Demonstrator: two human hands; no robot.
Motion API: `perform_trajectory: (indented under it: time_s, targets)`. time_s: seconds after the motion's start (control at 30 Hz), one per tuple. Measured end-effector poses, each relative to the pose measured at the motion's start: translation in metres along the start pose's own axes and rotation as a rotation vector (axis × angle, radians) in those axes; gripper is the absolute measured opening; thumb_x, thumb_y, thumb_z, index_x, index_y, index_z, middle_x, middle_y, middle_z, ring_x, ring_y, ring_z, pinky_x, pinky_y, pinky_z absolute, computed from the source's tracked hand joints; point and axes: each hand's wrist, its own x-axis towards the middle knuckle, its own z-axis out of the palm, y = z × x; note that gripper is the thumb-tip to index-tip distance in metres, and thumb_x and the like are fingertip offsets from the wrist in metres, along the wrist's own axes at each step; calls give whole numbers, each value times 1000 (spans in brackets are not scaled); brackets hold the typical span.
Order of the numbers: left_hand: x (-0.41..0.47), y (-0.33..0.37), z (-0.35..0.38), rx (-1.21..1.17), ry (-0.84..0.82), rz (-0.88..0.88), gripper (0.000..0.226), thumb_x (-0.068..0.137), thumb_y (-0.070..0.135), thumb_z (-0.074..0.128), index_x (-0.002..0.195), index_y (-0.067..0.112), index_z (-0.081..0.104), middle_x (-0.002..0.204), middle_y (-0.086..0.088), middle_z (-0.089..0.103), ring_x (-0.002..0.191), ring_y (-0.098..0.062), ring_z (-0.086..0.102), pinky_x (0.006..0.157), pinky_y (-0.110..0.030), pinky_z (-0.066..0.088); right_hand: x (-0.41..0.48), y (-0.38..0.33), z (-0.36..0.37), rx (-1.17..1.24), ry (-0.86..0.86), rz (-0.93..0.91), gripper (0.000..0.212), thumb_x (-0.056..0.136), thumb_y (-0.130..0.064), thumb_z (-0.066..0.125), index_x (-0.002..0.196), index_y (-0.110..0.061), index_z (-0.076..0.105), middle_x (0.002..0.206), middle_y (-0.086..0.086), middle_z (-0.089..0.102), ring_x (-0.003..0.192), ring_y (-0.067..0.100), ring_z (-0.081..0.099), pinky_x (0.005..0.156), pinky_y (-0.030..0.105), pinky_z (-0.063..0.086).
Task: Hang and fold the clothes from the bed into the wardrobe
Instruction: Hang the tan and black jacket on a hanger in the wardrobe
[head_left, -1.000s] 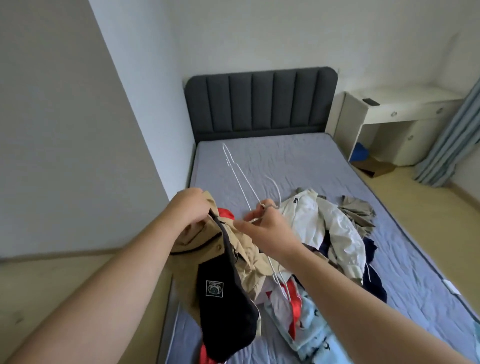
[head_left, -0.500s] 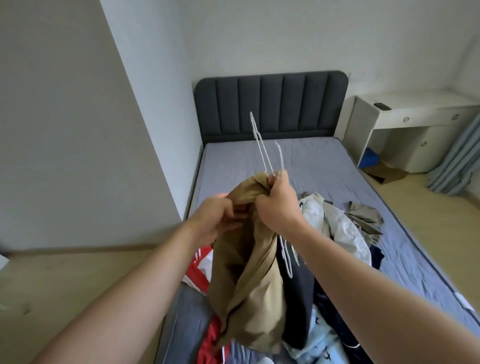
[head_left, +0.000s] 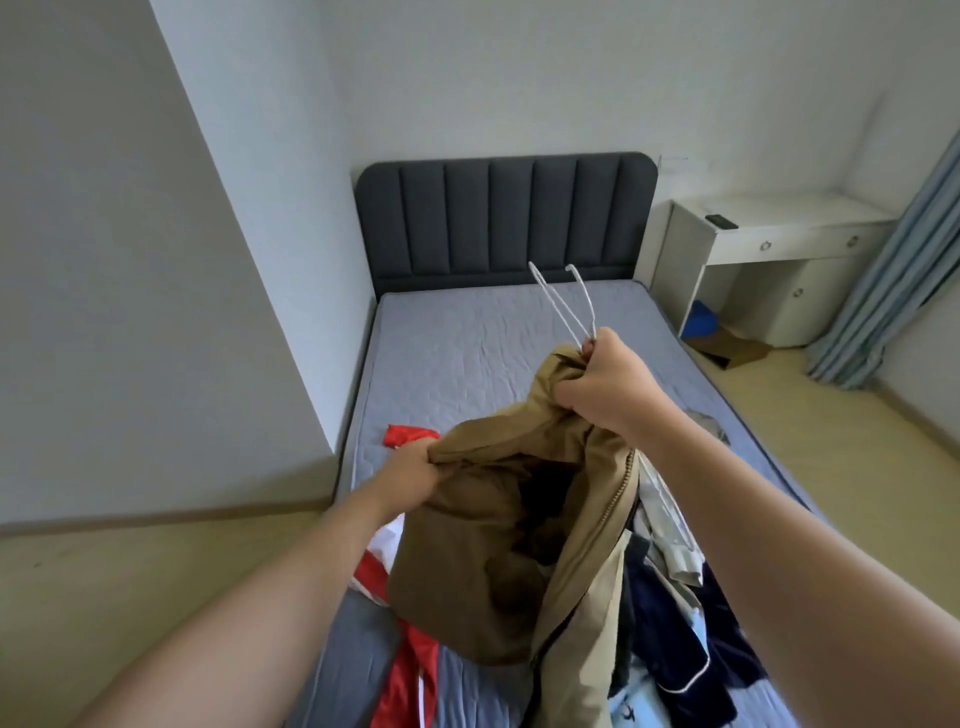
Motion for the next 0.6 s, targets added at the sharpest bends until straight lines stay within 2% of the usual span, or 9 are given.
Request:
perform_trajectory:
  time_s: [0.07, 0.13, 0.17, 0.23, 0.27, 0.37, 0.43, 0.5, 0.6]
  targets:
    - [-1, 12, -26, 156, -85, 85, 18, 80, 36, 80, 95, 31, 71, 90, 11, 73, 83, 5, 67, 73, -14, 51, 4, 15, -6, -58, 53, -12, 32, 76, -22, 70, 90, -22, 41, 85, 4, 54, 67, 17, 52, 49, 29, 43]
    - [-4, 32, -52, 70, -145, 71, 29, 68, 45, 83, 93, 35, 72, 93, 10, 75, 86, 0, 69, 74, -16, 54, 8, 25, -9, -71, 105, -5, 33, 77, -26, 70, 88, -24, 39, 84, 4, 55, 66, 16, 53, 47, 28, 41]
    - [-4, 41, -62, 44, -109, 74, 32, 66, 43, 81, 94, 33, 70, 94, 8, 74, 87, -6, 70, 72, -20, 55, 9, 27, -8, -64, 116, 6, 34, 78, -28, 71, 89, -24, 39, 83, 4, 55, 66, 16, 53, 47, 28, 41]
    - [-4, 57, -78, 177, 110, 79, 29, 71, 26, 76, 91, 29, 56, 92, 2, 67, 82, -14, 64, 62, -25, 49, 10, 29, -3, -56, 124, 27, 36, 78, -34, 71, 93, -22, 40, 83, 4, 56, 67, 17, 55, 49, 30, 44]
    - [-5, 65, -83, 268, 228, 99, 30, 73, 18, 72, 90, 28, 49, 90, 2, 62, 78, -11, 60, 58, -25, 43, 9, 28, 1, -65, 131, 33, 37, 78, -36, 70, 95, -20, 40, 83, 3, 57, 68, 18, 57, 50, 32, 46]
    - [-9, 93, -88, 315, 436, 268, 30, 80, 17, 69, 93, 27, 44, 84, 7, 57, 73, -3, 52, 57, -19, 34, 8, 26, 13, -99, 151, 25, 37, 78, -36, 66, 97, -18, 40, 82, 3, 58, 70, 21, 59, 58, 40, 54]
    - [-14, 113, -88, 289, 489, 378, 29, 84, 18, 68, 88, 32, 42, 76, 11, 53, 68, -1, 51, 55, -14, 31, 7, 23, 17, -90, 99, 15, 33, 79, -31, 64, 94, -18, 38, 82, 4, 58, 69, 22, 59, 58, 42, 54]
    - [-19, 128, -85, 298, 477, 457, 30, 89, 22, 67, 79, 33, 40, 67, 12, 48, 63, 2, 49, 52, -13, 35, 6, 20, 23, -73, 52, 15, 28, 81, -23, 61, 88, -19, 34, 87, 6, 55, 70, 20, 56, 52, 37, 45]
    - [-26, 138, -81, 340, 433, 486, 30, 98, 35, 57, 77, 20, 43, 63, 7, 47, 57, 1, 46, 53, -13, 37, -2, 15, 37, -67, 28, 13, 33, 78, -15, 64, 93, -16, 34, 108, 7, 43, 83, 20, 49, 65, 36, 45]
